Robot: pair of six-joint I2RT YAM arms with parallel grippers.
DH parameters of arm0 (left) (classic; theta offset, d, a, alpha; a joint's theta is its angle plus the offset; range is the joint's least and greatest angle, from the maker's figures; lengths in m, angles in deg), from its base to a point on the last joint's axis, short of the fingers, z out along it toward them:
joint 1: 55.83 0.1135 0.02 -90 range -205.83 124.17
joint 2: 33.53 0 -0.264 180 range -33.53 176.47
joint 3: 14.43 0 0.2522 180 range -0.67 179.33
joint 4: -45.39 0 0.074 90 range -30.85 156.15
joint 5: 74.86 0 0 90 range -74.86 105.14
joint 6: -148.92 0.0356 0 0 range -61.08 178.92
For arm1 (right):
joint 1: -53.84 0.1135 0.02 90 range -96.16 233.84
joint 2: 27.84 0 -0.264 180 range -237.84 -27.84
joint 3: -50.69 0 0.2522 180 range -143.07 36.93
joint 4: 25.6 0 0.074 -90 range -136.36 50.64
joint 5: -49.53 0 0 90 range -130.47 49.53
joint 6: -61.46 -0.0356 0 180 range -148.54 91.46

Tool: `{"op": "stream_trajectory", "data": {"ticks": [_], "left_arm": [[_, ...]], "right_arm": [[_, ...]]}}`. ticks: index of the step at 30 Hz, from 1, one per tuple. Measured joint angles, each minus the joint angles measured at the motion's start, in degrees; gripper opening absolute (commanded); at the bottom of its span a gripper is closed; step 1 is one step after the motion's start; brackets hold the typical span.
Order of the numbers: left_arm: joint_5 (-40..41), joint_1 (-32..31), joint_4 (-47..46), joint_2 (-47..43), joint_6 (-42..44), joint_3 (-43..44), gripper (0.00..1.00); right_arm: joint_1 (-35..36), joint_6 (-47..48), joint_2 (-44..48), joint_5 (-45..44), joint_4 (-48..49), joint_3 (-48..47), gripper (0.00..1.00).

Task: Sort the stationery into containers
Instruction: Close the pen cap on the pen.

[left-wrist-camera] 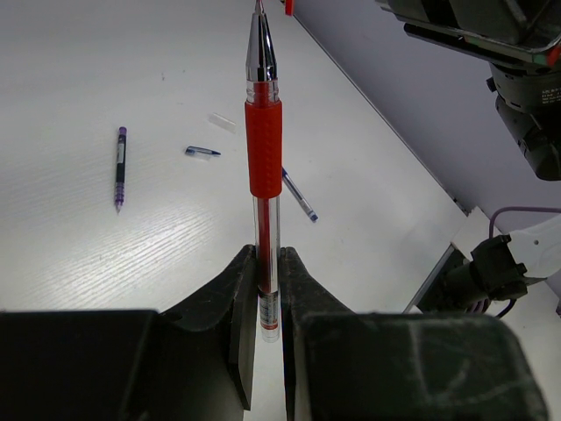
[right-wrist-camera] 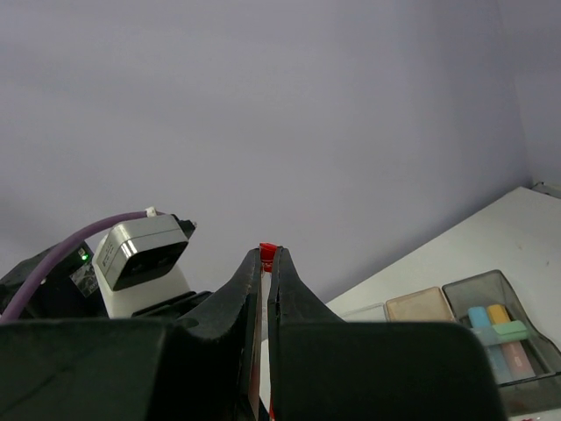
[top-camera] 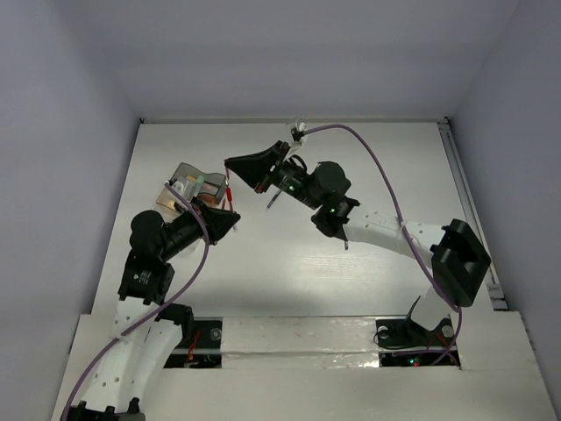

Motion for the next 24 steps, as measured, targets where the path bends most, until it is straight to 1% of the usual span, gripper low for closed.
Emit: {"op": "stream_trajectory", "data": {"ticks": [13, 24], "left_arm": [[0.07, 0.00, 0.37, -0.13, -0.07, -0.02, 0.00], [0.33, 0.00, 0.85, -0.55, -0.07, -0.02, 0.00]], "right_arm": [[0.11, 1.60, -2.60, 0.66, -0.48, -0.24, 0.00], [0.90, 2.73, -2.60, 0.66, -0.44, -0.24, 0.00]]}}
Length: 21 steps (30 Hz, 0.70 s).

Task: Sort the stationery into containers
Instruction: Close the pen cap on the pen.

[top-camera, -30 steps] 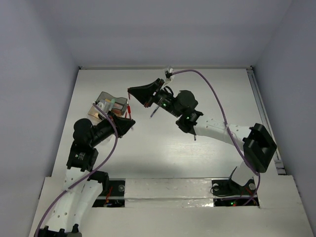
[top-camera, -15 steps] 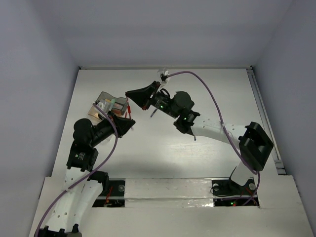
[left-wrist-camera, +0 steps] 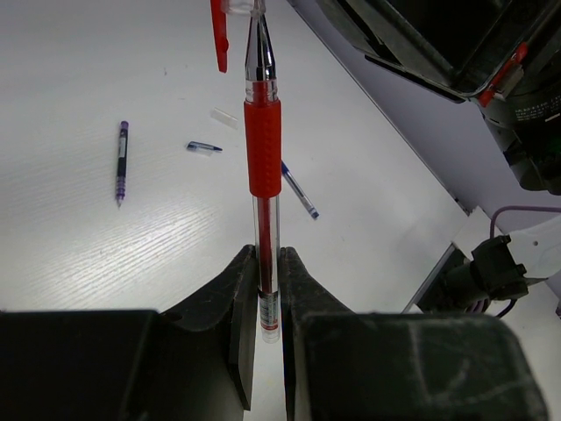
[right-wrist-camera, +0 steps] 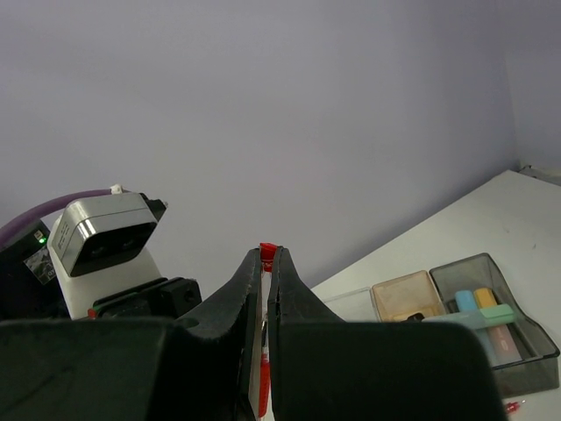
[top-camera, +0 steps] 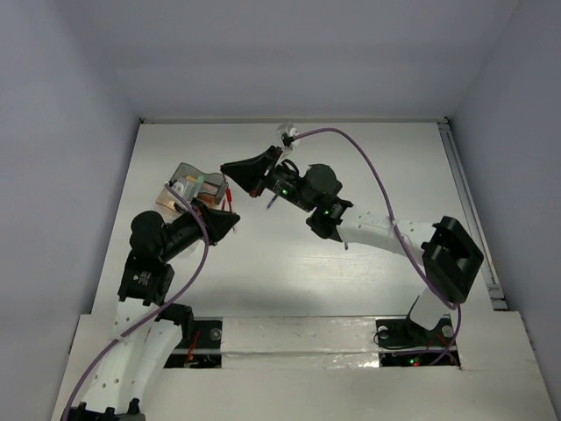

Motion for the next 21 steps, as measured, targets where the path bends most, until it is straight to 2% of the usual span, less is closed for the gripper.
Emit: {"op": "stream_trajectory", "data": {"ticks": [21], "left_arm": [[1.73, 0.15, 1.92, -1.38, 0.13, 0.00, 0.00]], "right_arm": [[0.68, -0.50, 1.73, 1.14, 0.02, 3.80, 0.00]]}}
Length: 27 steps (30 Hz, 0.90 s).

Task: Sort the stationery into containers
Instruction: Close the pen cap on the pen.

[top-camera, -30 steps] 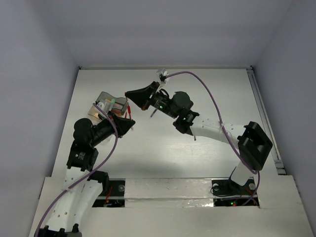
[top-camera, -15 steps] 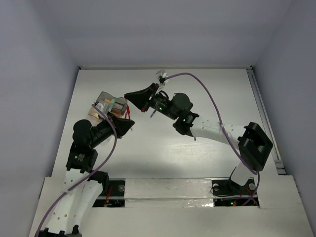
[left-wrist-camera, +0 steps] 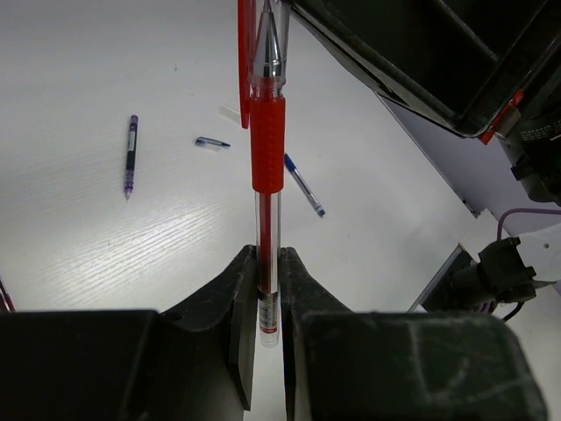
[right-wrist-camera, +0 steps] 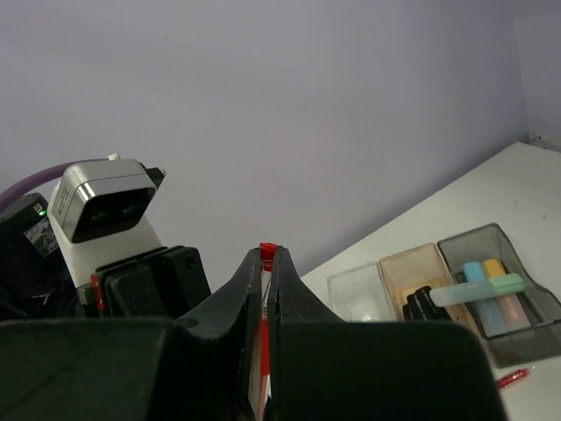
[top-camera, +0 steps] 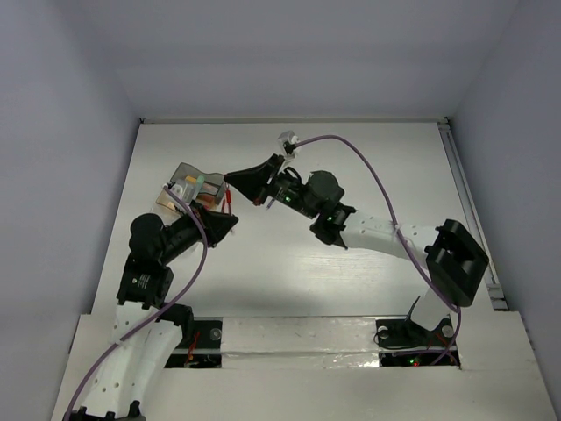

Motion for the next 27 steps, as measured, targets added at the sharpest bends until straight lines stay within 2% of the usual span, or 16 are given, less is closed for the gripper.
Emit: {"op": "stream_trajectory", "data": {"ticks": [9, 19, 27], "left_arm": [[-0.98, -0.31, 3.45, -0.31, 0.11, 0.00, 0.00], [-3.32, -0.61, 2.05, 0.15, -2.16, 0.00, 0.00], [-5.01, -0.66, 2.08, 2.75, -2.21, 0.00, 0.00]], "right_arm": [[-0.37, -5.66, 2.10, -0.09, 0.68, 5.40, 0.00], [-1.40, -12.15, 4.33, -0.55, 3.04, 9.75, 0.00], [-1.60, -13.31, 4.46, -1.20, 3.58, 11.63, 0.00]]}}
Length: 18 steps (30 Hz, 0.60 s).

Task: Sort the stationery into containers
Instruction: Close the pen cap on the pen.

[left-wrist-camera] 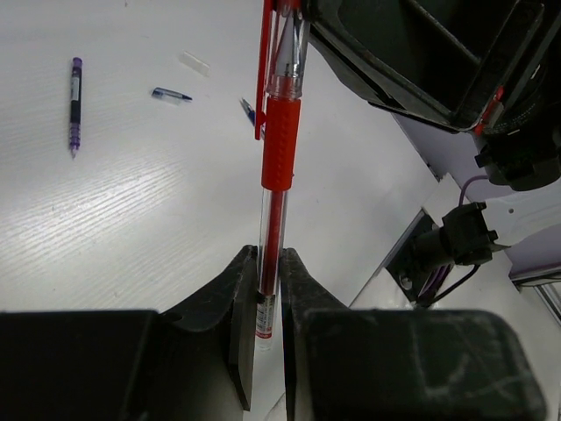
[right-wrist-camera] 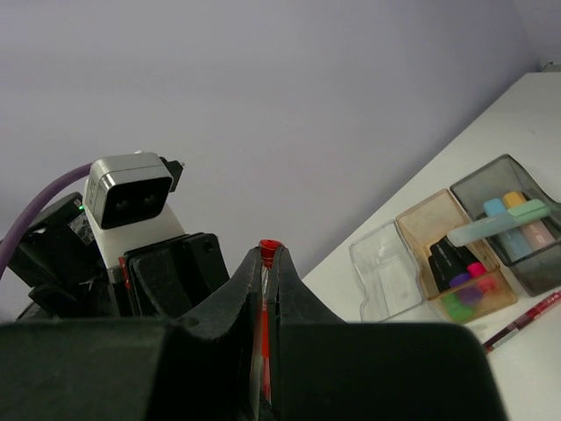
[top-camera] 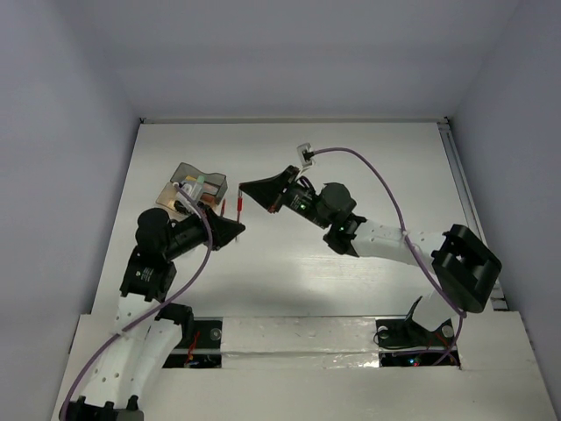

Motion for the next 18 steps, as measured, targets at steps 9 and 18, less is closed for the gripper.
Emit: {"op": "stream_trajectory", "data": {"ticks": [9, 18], "left_arm": [[-1.22, -0.68, 6.23, 3.87, 1.03, 1.79, 0.00], [0.79, -1.01, 13.22, 6.95, 2.45, 5.31, 0.00]], "right_arm": [[3.28, 2.21, 0.24, -6.47, -0.04, 3.23, 0.00], [4.44, 3.28, 0.37, -12.44, -0.42, 5.68, 0.00]]}}
